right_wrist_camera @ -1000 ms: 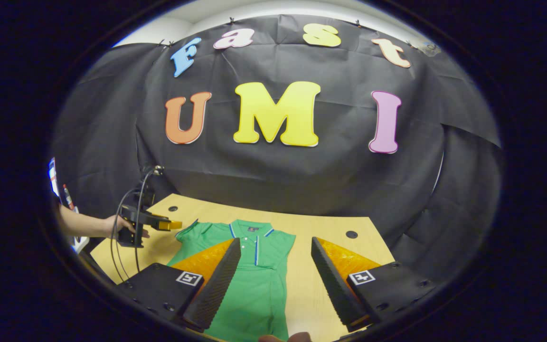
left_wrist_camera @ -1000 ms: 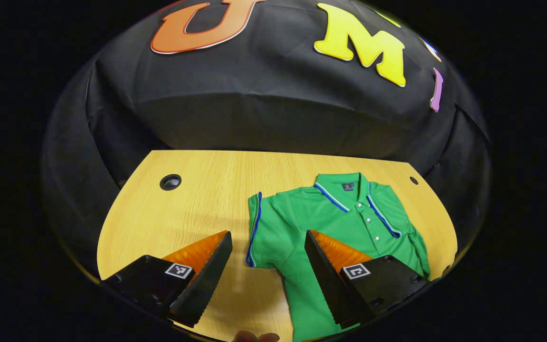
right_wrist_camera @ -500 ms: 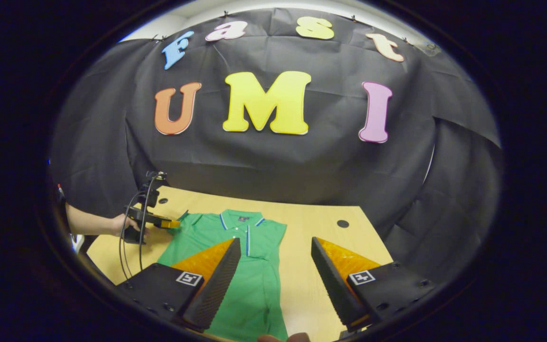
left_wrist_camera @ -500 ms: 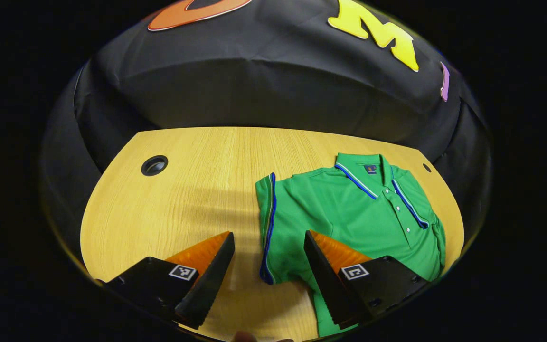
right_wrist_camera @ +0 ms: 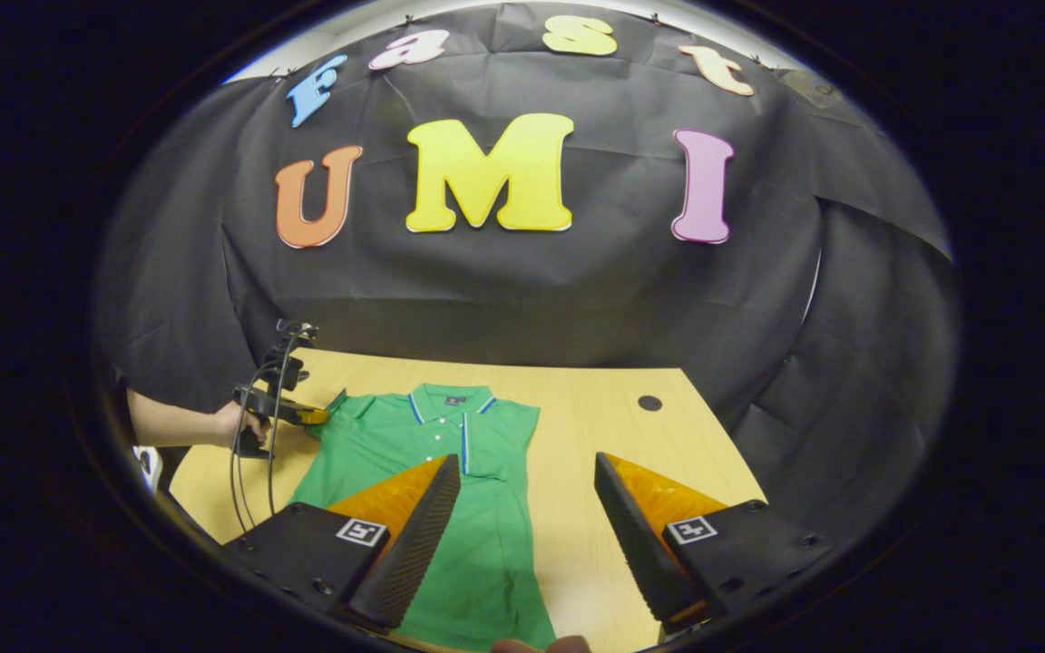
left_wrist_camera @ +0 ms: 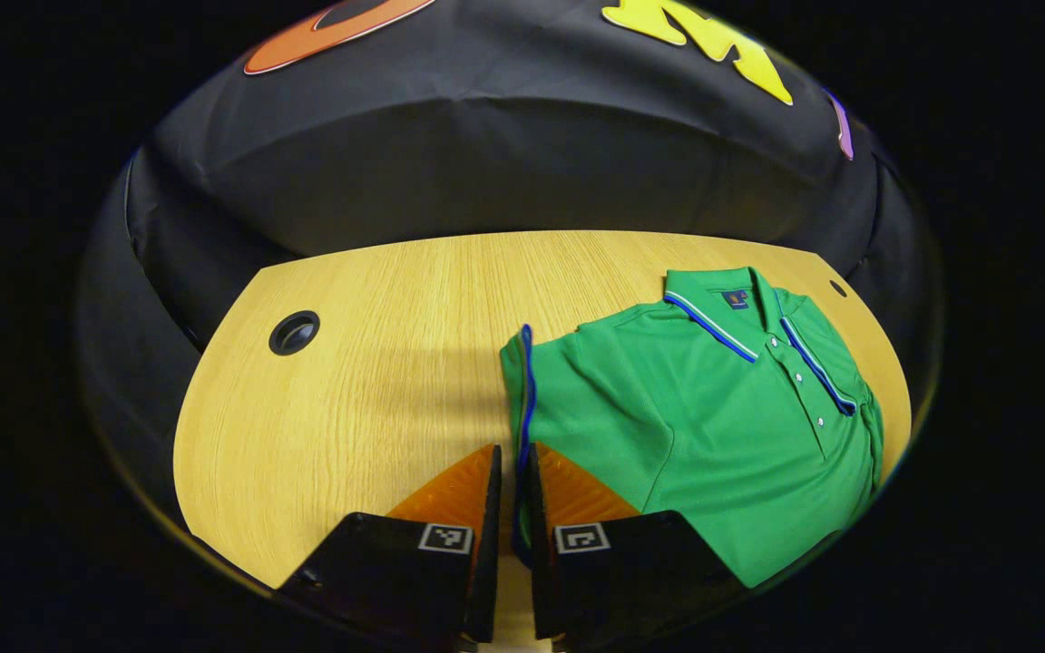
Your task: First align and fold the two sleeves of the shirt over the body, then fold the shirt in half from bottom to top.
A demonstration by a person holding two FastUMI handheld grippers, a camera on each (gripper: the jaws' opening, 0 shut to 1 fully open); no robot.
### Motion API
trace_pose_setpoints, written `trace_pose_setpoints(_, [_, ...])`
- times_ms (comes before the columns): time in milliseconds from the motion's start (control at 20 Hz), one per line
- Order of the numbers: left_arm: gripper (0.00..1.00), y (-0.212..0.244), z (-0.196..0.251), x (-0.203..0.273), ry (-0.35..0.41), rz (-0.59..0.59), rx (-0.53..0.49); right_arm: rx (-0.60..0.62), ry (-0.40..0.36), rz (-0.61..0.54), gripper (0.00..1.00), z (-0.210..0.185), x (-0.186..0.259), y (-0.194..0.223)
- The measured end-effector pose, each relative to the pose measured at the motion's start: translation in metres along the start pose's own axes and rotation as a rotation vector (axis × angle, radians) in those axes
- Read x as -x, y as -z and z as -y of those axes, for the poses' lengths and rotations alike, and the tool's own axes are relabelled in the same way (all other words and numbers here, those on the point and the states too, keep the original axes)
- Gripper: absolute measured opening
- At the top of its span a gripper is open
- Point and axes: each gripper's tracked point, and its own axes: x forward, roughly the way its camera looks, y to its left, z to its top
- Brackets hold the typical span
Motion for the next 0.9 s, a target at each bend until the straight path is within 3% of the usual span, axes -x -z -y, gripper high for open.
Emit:
trace_pose_setpoints(100, [0.08, -0.001, 0.007, 0.001, 0.048, 0.002, 0.003, -0.003, 0.003, -0.003, 0.95, 0.001, -0.001, 0.003])
trace_pose_setpoints(200, [0.04, -0.009, 0.017, 0.006, 0.092, 0.009, 0.022, -0.003, 0.008, -0.001, 0.95, 0.003, 0.000, 0.002])
trace_pose_setpoints(600, [0.03, -0.068, 0.035, 0.041, 0.066, 0.076, 0.076, -0.047, 0.018, 0.034, 0.95, 0.017, 0.005, -0.007])
trace_pose_setpoints(900, [0.03, -0.084, 0.111, 0.042, 0.094, 0.045, 0.049, -0.071, 0.043, 0.039, 0.95, 0.043, 0.019, -0.007])
